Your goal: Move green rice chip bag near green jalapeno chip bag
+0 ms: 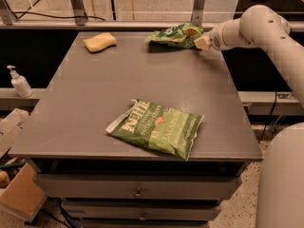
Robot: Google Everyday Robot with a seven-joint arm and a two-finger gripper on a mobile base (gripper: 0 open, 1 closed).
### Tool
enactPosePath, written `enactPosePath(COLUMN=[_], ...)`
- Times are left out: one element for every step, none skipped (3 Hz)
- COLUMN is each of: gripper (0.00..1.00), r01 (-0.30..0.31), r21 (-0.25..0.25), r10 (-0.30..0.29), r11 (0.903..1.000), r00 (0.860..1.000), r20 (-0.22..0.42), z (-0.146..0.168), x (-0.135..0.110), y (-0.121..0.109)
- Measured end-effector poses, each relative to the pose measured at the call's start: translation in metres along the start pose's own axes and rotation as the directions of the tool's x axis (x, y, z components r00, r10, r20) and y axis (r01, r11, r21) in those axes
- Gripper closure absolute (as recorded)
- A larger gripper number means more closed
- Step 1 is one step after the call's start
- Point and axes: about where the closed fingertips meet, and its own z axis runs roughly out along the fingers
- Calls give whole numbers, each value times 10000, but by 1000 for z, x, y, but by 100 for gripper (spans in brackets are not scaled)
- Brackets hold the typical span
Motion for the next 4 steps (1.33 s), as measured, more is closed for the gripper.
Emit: enactPosePath(gripper=[86, 100, 100, 83], r01=[-115, -232, -346, -371], r21=[12, 99, 139, -201], r10=[115, 232, 342, 379], r11=[9999, 9997, 9993, 9991], r00=[9999, 9997, 9989, 9984], r20=[-28, 82, 320, 424], z=[-10, -22, -36, -40], x=[4, 3, -4, -9], y=[-1, -1, 1, 9])
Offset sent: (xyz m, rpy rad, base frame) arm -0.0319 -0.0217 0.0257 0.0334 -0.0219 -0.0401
